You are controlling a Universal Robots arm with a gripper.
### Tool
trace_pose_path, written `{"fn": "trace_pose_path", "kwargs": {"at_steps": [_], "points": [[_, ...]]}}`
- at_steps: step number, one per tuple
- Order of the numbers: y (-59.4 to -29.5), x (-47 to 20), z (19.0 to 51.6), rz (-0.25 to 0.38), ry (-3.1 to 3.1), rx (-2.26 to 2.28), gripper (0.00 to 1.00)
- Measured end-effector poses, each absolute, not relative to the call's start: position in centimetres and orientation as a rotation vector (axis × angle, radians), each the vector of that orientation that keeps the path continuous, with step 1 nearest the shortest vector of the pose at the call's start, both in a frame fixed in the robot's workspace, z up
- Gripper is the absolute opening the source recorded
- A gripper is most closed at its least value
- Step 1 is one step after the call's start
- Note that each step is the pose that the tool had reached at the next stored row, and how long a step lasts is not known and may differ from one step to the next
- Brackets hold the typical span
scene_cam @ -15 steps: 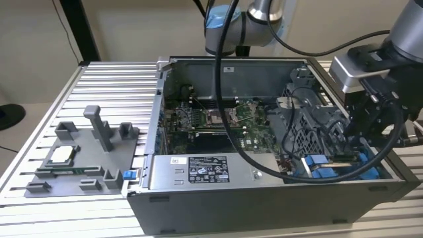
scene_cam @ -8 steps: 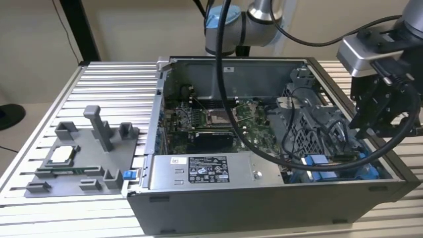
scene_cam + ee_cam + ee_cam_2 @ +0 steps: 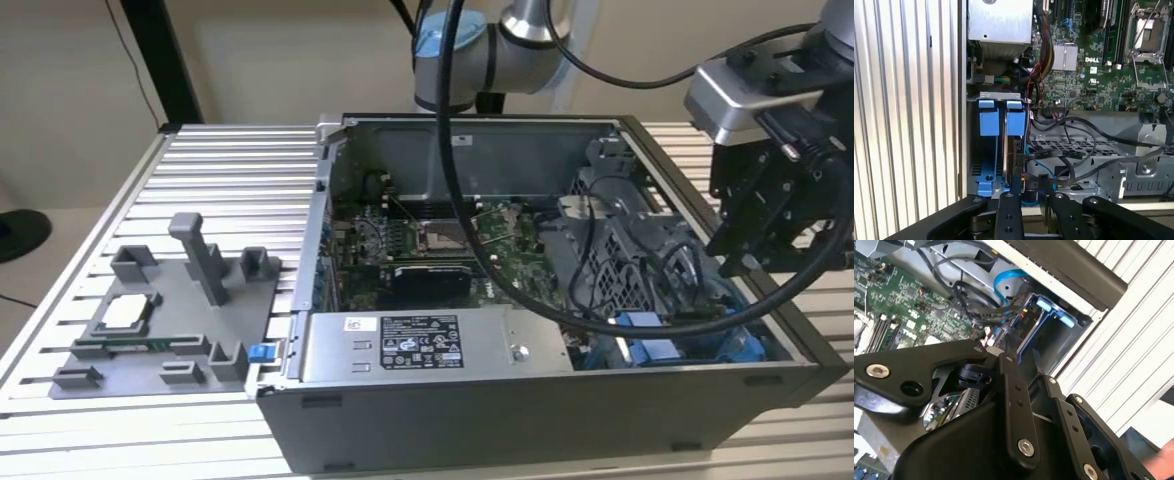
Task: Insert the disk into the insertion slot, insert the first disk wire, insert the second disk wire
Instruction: 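Insert the second disk wire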
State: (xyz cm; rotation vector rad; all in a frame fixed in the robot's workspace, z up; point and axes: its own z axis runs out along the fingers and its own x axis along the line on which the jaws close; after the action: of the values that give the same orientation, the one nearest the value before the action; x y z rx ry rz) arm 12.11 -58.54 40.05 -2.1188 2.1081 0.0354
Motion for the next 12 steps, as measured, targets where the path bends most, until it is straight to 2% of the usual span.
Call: {"fn": "trace_pose_path", "kwargs": {"at_steps": [4,9,12], "points": [[-58.54,12.48,40.06,0.125,2.153,-2.153,1.00],[-58.55,12.73,40.20,0.197,2.187,-2.178,1.00],[-58.54,12.74,40.47,0.216,2.196,-2.185,1.00]]}}
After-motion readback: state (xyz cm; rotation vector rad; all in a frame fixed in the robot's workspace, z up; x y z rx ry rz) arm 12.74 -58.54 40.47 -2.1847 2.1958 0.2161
